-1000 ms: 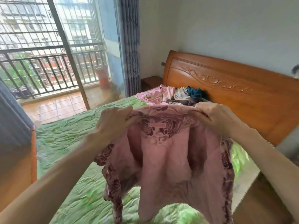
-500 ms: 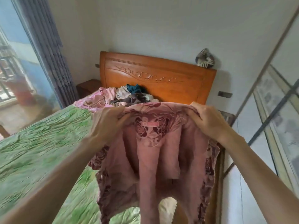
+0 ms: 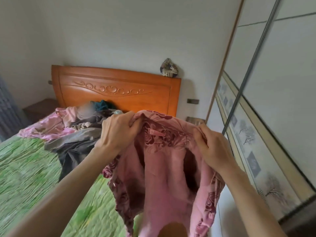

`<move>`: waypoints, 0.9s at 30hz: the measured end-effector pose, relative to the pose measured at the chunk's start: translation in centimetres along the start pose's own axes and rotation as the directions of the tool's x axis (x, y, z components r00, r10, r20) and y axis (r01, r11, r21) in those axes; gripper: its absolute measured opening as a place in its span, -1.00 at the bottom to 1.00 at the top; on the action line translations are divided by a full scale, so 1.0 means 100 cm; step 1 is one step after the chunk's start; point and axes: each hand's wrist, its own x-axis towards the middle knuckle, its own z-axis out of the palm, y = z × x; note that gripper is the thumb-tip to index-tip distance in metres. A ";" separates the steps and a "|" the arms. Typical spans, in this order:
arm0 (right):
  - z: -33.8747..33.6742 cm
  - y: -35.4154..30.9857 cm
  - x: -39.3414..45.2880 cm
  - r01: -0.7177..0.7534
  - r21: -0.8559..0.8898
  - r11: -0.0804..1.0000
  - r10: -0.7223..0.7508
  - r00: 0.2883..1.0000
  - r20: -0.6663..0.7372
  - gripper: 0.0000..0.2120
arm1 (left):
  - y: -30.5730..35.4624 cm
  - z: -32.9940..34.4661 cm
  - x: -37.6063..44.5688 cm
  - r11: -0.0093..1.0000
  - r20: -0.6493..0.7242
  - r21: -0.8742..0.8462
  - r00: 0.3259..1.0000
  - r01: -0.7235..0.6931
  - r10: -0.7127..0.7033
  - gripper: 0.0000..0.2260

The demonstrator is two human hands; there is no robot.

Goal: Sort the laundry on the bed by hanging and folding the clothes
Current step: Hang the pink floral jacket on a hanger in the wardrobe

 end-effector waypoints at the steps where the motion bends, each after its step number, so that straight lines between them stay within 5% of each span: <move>1: -0.004 0.007 -0.002 0.011 -0.032 0.999 -0.011 1.000 0.008 -0.72 | 0.007 0.007 0.006 1.000 0.013 -0.005 1.000 0.001 -0.001 -0.54; 14: -0.033 0.071 0.015 -0.255 -0.201 0.946 0.224 0.961 -0.165 -0.56 | 0.050 0.107 0.094 0.975 0.210 -0.216 0.972 -0.060 0.106 -0.57; 21: -0.056 0.078 0.008 -0.425 -0.251 0.869 0.357 0.893 -0.276 -0.53 | 0.075 0.164 0.124 0.832 0.237 -0.533 0.917 -0.154 0.321 -0.47; 27: -0.091 0.051 -0.022 -0.558 -0.299 0.774 0.450 0.817 -0.361 -0.54 | 0.119 0.182 0.120 0.750 0.249 -0.631 0.865 -0.196 0.436 -0.47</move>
